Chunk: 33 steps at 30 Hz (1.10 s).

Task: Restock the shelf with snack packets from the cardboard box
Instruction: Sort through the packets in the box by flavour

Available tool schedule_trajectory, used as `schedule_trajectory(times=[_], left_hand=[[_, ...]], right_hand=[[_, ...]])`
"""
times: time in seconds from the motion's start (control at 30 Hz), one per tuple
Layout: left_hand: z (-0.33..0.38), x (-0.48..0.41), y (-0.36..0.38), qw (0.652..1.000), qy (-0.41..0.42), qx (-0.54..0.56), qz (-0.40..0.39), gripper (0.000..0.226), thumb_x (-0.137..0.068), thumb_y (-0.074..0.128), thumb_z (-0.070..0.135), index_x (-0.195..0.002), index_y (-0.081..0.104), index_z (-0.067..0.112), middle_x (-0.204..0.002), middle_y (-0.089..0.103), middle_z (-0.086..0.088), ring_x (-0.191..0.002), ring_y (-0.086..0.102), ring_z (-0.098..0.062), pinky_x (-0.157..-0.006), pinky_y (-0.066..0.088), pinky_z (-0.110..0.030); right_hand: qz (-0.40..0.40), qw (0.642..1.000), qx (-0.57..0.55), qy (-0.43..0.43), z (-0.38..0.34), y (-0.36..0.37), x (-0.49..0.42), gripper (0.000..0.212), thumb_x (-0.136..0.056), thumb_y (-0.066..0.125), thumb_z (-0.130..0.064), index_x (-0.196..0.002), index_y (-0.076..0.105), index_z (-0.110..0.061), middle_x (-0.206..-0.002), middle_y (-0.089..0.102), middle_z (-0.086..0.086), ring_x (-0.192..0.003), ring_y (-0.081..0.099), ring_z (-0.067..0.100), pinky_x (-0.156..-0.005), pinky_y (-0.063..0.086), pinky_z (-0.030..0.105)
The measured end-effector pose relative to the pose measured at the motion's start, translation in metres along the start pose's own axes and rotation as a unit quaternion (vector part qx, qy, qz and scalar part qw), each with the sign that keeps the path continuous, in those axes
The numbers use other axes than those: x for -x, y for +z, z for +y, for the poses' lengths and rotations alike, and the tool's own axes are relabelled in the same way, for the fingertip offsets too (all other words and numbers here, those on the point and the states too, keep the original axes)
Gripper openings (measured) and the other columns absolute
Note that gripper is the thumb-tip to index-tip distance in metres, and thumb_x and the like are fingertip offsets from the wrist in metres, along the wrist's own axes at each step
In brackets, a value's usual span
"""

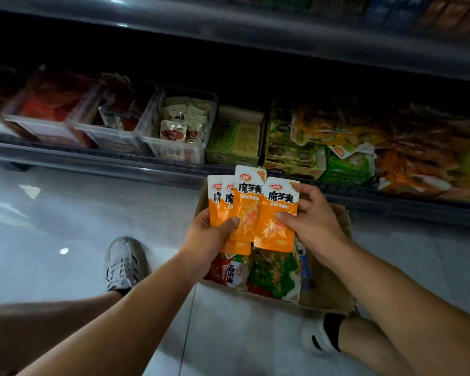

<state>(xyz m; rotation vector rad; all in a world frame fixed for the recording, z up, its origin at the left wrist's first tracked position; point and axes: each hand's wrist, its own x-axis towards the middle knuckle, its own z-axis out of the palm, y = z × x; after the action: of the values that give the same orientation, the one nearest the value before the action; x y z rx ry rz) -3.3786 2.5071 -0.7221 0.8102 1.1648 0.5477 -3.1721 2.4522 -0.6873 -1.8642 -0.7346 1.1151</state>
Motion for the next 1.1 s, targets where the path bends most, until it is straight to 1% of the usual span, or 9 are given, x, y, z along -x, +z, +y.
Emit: schedule_trajectory(times=[0.13, 0.2, 0.3, 0.43, 0.53, 0.67, 0.83, 0.97, 1.1], left_hand=[[0.013, 0.014, 0.003, 1.000, 0.018, -0.004, -0.018, 0.034, -0.094, 0.073, 0.017, -0.126, 0.063, 0.017, -0.113, 0.078, -0.005, -0.099, 0.076, -0.025, -0.082, 0.063, -0.043], [0.020, 0.022, 0.005, 0.999, 0.032, -0.006, -0.032, 0.032, -0.094, 0.072, 0.015, -0.125, 0.063, 0.018, -0.113, 0.077, -0.005, -0.099, 0.076, -0.026, -0.079, 0.063, -0.039], [0.032, 0.034, 0.013, 0.996, 0.052, -0.019, -0.067, 0.035, -0.094, 0.072, 0.018, -0.128, 0.062, 0.020, -0.116, 0.077, -0.003, -0.103, 0.075, -0.024, -0.085, 0.063, -0.041], [0.051, 0.045, 0.027, 0.988, 0.078, -0.030, -0.127, 0.044, -0.091, 0.075, 0.021, -0.132, 0.060, 0.021, -0.121, 0.075, -0.002, -0.109, 0.073, -0.025, -0.093, 0.060, -0.048], [0.064, 0.052, 0.037, 0.985, 0.094, -0.023, -0.141, 0.041, -0.093, 0.072, 0.018, -0.132, 0.059, 0.020, -0.119, 0.076, -0.003, -0.108, 0.074, -0.025, -0.089, 0.062, -0.045], [0.079, 0.058, 0.047, 0.984, 0.113, -0.039, -0.131, 0.055, -0.092, 0.074, 0.021, -0.141, 0.050, 0.026, -0.125, 0.073, 0.000, -0.111, 0.073, -0.023, -0.091, 0.061, -0.048], [0.108, 0.069, 0.062, 0.974, 0.094, -0.017, -0.204, 0.052, -0.094, 0.063, 0.035, -0.143, 0.045, 0.031, -0.130, 0.070, -0.003, -0.114, 0.071, -0.028, -0.088, 0.061, -0.052], [0.122, 0.071, 0.080, 0.966, 0.143, -0.085, -0.199, 0.044, -0.101, 0.057, 0.033, -0.141, 0.038, 0.040, -0.130, 0.064, 0.006, -0.114, 0.068, -0.021, -0.083, 0.062, -0.043], [0.143, 0.062, 0.095, 0.955, 0.201, -0.157, -0.155, 0.035, -0.104, 0.058, 0.024, -0.132, 0.044, 0.040, -0.130, 0.066, 0.003, -0.114, 0.069, -0.018, -0.095, 0.059, -0.048]], right_hand=[[0.033, 0.998, -0.013, -0.045, -0.015, -0.004, 0.011, 0.095, -0.081, 0.079, -0.001, -0.152, 0.023, -0.030, -0.112, 0.073, -0.003, -0.097, 0.072, 0.008, -0.078, 0.060, 0.035], [0.038, 0.998, -0.034, -0.039, -0.027, -0.006, 0.016, 0.082, -0.083, 0.077, -0.003, -0.149, 0.033, -0.020, -0.115, 0.072, -0.001, -0.099, 0.071, 0.011, -0.074, 0.059, 0.031], [0.012, 1.000, 0.005, 0.000, -0.041, -0.010, 0.019, 0.042, -0.084, 0.079, -0.016, -0.122, 0.061, -0.019, -0.113, 0.071, 0.001, -0.098, 0.070, 0.017, -0.078, 0.060, 0.037], [-0.004, 0.999, 0.026, 0.044, -0.059, -0.016, 0.028, 0.030, -0.086, 0.077, -0.040, -0.107, 0.063, -0.023, -0.103, 0.072, 0.000, -0.092, 0.071, 0.020, -0.083, 0.059, 0.043], [-0.012, 0.997, -0.055, 0.045, -0.072, -0.018, 0.035, 0.021, -0.092, 0.071, -0.033, -0.107, 0.063, -0.021, -0.102, 0.074, 0.004, -0.091, 0.072, 0.022, -0.081, 0.059, 0.042], [-0.020, 0.987, -0.155, 0.041, -0.092, -0.022, 0.041, 0.032, -0.096, 0.067, -0.022, -0.126, 0.057, -0.015, -0.111, 0.073, 0.010, -0.097, 0.073, 0.027, -0.084, 0.060, 0.050], [-0.066, 0.982, -0.176, 0.005, -0.111, -0.031, 0.050, 0.033, -0.098, 0.062, -0.017, -0.130, 0.056, -0.022, -0.113, 0.073, 0.008, -0.100, 0.072, 0.027, -0.089, 0.058, 0.051], [-0.095, 0.977, -0.188, -0.019, -0.122, -0.033, 0.061, 0.027, -0.103, 0.053, -0.019, -0.115, 0.055, -0.042, -0.119, 0.069, 0.002, -0.108, 0.068, 0.027, -0.096, 0.054, 0.053], [-0.082, 0.983, -0.141, -0.084, -0.136, -0.050, 0.057, 0.032, -0.103, 0.050, -0.012, -0.129, 0.056, -0.030, -0.115, 0.074, 0.000, -0.105, 0.071, 0.023, -0.094, 0.055, 0.053]])
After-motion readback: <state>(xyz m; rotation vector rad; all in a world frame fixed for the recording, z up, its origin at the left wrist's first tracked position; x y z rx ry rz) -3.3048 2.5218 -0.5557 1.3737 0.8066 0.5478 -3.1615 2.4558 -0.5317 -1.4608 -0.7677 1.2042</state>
